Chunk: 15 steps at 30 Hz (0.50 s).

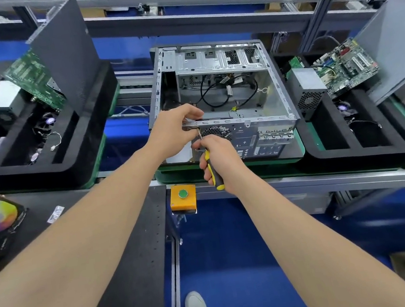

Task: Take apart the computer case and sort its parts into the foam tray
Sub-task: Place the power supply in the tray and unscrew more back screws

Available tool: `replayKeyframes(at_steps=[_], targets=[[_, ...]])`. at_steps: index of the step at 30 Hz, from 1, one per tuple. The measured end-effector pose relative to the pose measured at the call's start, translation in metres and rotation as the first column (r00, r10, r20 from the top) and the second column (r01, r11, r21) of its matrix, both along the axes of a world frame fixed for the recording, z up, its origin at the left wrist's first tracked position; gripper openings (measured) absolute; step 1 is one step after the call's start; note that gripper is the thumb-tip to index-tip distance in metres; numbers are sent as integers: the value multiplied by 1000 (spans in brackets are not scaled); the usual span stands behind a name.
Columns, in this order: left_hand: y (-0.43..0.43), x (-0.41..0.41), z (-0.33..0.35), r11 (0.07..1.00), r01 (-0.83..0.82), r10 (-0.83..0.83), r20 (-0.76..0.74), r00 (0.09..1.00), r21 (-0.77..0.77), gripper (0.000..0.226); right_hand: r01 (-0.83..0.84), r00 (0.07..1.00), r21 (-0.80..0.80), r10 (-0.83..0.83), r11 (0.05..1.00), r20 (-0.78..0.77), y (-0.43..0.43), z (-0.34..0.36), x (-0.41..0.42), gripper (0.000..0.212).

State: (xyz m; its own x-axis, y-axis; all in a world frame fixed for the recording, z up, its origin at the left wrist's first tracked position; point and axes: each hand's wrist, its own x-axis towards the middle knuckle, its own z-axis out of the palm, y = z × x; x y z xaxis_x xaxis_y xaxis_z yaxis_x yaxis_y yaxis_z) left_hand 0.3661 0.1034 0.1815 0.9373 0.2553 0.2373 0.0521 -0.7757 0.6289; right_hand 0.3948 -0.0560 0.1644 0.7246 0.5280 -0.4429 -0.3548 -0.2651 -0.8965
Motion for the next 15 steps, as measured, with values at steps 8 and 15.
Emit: replayKeyframes(at_steps=[8,15], targets=[[0,0,0,1000,2,-2,0,1000,-16,42,17,1000,17,-17,1000,1,-3,1,-1,24],[3,1,2,1000,16,-16,-16,1000,-18,41,131,954,241,-57,962,-293,4,-2,-7,22]])
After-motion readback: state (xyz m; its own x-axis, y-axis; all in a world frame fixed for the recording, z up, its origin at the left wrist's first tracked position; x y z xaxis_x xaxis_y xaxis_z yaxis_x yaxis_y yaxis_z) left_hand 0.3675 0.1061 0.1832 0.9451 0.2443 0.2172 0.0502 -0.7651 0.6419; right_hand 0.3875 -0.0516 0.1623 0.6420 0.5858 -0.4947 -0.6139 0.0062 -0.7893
